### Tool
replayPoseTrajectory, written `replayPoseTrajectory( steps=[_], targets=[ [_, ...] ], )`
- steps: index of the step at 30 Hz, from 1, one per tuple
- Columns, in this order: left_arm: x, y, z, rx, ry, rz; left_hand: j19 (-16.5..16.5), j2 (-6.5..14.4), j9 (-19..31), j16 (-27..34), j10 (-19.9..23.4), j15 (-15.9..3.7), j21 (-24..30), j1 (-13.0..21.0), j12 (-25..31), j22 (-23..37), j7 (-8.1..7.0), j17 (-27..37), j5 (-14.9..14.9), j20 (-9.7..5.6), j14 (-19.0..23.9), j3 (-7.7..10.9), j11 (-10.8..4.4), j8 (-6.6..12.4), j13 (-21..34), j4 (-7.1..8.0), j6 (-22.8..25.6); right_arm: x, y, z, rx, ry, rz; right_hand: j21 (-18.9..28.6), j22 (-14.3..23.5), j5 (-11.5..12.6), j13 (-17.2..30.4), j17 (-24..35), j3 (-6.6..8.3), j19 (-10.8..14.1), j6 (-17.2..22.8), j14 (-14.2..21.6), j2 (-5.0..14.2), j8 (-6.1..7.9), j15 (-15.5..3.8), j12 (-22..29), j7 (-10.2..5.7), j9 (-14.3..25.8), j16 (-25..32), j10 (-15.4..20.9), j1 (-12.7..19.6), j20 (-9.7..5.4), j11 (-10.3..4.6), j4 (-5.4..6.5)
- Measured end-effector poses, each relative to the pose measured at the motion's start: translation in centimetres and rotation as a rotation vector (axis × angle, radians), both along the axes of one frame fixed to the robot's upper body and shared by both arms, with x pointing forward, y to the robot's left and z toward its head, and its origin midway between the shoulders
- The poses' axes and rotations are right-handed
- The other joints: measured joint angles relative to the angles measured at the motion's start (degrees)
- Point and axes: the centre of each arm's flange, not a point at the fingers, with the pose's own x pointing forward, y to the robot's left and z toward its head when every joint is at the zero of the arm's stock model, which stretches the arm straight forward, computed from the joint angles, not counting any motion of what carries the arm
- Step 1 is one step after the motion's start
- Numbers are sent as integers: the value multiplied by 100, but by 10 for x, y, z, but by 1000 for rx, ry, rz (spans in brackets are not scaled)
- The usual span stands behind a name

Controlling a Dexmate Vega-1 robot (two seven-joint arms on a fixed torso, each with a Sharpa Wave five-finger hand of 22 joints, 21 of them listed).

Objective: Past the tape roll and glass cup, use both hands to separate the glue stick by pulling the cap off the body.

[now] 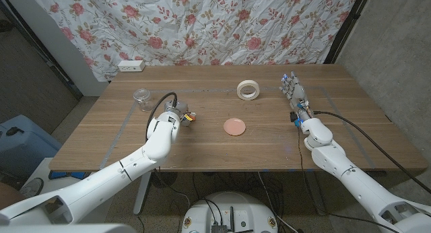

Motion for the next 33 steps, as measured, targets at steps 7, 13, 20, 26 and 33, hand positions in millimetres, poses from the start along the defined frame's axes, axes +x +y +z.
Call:
replayPoseTrajectory(
  steps=[7, 13, 20, 26, 33],
  targets=[
    [2, 1, -1, -7, -2, 0, 149, 28, 26, 0, 310, 10, 0, 100, -11, 3, -20, 0, 0, -3, 176, -78, -4, -1, 0, 12, 371, 1, 0, 1, 1, 2, -3, 0, 0, 0, 0, 0, 0, 0, 15, 0, 0, 0, 0, 0, -15, 0, 0, 0, 0, 0, 0, 0],
    [4, 1, -2, -18, -1, 2, 429, 59, 25, 0, 628, 8, 44, 192, -28, 13, -3, 1, 0, -2, 373, -165, -13, 3, 0, 20, 666, 2, 0, 1, 2, 4, -6, 0, 0, 0, 0, 1, 0, 0, 15, 0, 0, 0, 0, 0, -15, 0, 0, 0, 0, 0, 0, 0],
    [4, 2, -3, -31, -8, 10, 667, 101, 18, 0, 931, -4, 73, 297, -28, 13, 49, 1, -1, -13, 571, -246, -24, 66, 0, 24, 1197, 2, 1, 2, 3, 3, -8, 0, 0, 0, -1, -27, 24, 0, 15, 0, 0, 0, 0, 0, -15, 0, 0, 0, 0, 0, 0, 25],
    [4, 3, -6, -40, -13, 17, 797, 144, 30, 0, 1212, -2, 73, 395, -28, 13, 18, 1, -1, -21, 710, -301, -23, 89, 0, 14, 1684, 2, 1, 3, 5, 3, -11, 0, 0, 0, -1, -27, 26, 42, 47, 0, 0, 0, 0, 0, -47, 0, 0, 0, 0, 42, 0, 23],
    [4, 4, -9, -50, -23, 22, 920, 218, 13, 0, 1568, -8, 73, 533, -28, 25, -15, 1, 0, -21, 848, -338, -29, 75, -1, 22, 2025, 2, 1, 3, 6, 2, -11, 0, 0, 0, -1, -27, 49, 42, 46, 0, 0, 20, 0, 0, -46, 0, 0, 0, 0, 42, 0, 0]
  ],
)
